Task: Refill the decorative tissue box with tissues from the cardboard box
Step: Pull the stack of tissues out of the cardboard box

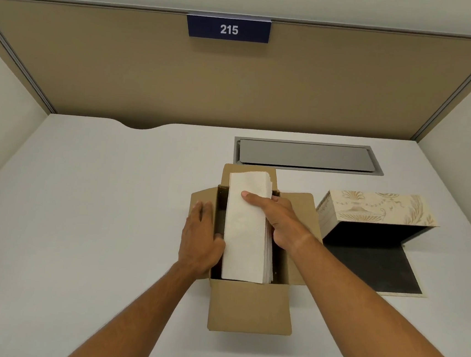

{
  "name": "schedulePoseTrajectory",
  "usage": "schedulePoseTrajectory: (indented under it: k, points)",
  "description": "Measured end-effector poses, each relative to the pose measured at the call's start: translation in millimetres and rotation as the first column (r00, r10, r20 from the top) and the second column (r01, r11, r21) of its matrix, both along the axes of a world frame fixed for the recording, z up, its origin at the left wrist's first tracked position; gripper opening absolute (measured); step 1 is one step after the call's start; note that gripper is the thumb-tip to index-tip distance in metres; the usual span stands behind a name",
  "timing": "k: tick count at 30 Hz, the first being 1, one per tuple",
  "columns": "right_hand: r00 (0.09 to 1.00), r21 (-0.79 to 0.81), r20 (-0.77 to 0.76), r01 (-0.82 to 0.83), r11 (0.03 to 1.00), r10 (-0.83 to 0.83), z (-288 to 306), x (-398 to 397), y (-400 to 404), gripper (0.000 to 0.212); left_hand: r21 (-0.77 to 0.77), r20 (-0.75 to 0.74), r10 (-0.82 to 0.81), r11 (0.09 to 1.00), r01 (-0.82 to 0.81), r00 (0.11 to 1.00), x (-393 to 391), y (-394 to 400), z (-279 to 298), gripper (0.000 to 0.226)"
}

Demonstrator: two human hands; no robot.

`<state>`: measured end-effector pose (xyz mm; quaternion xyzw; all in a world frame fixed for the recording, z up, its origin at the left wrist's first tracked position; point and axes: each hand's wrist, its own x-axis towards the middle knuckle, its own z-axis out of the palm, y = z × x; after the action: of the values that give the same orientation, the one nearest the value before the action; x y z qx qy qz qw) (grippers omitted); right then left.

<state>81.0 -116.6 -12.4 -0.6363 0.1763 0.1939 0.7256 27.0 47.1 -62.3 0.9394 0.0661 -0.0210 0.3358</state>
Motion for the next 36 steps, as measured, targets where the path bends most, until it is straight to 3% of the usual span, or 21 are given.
schedulePoseTrajectory:
  k: [3, 6, 8, 10, 13, 17, 21, 25, 29, 32, 36]
  points:
    - [0.999, 0.0, 0.051, -0.014, 1.0, 0.014, 18, -3, -7, 0.045, -0.017, -0.006, 0.02, 1.0, -0.02, 1.0, -1, 2, 3, 0.068]
    - [0.995, -0.004, 0.095, -0.007, 1.0, 0.007, 37, -6, -15, 0.05, -0.087, 0.082, 0.058, 0.995, -0.051, 0.995, 0, -1, 16, 0.057]
    - [0.993, 0.009, 0.114, 0.008, 1.0, -0.009, 51, -9, -21, 0.054, -0.194, 0.174, 0.074, 0.98, -0.04, 0.982, 3, -5, 29, 0.045]
    - [0.992, 0.04, 0.125, 0.019, 0.999, -0.024, 63, -12, -29, 0.059, -0.355, 0.157, 0.091, 0.934, -0.03, 0.983, 6, -11, 45, 0.036]
    - [0.989, 0.086, 0.143, 0.021, 0.996, -0.033, 79, -19, -38, 0.064, -0.619, -0.009, 0.02, 0.785, -0.021, 1.0, 7, -24, 68, 0.029]
    - [0.989, 0.146, 0.133, 0.051, 0.988, -0.071, 89, -31, -50, 0.066, -0.868, -0.224, -0.175, 0.484, -0.114, 0.959, 1, -39, 87, 0.037]
    - [0.978, 0.136, 0.122, 0.15, 0.979, -0.167, 91, -43, -70, 0.055, -0.901, -0.288, -0.315, 0.408, -0.145, 0.904, -2, -48, 86, 0.051]
    - [0.954, 0.138, 0.1, 0.267, 0.954, -0.282, 88, -53, -93, 0.056, -0.906, -0.308, -0.398, 0.4, -0.138, 0.864, -7, -56, 77, 0.063]
    - [0.924, 0.208, 0.055, 0.36, 0.909, -0.379, 83, -61, -118, 0.064, -0.938, -0.261, -0.373, 0.315, -0.143, 0.89, -12, -72, 75, 0.059]
    - [0.902, 0.285, 0.031, 0.405, 0.869, -0.431, 77, -65, -137, 0.068, -0.958, -0.221, -0.329, 0.251, -0.14, 0.918, -16, -90, 74, 0.069]
    - [0.892, 0.331, 0.012, 0.423, 0.843, -0.452, 66, -67, -164, 0.072, -0.941, -0.203, -0.284, 0.32, -0.107, 0.937, -18, -123, 76, 0.087]
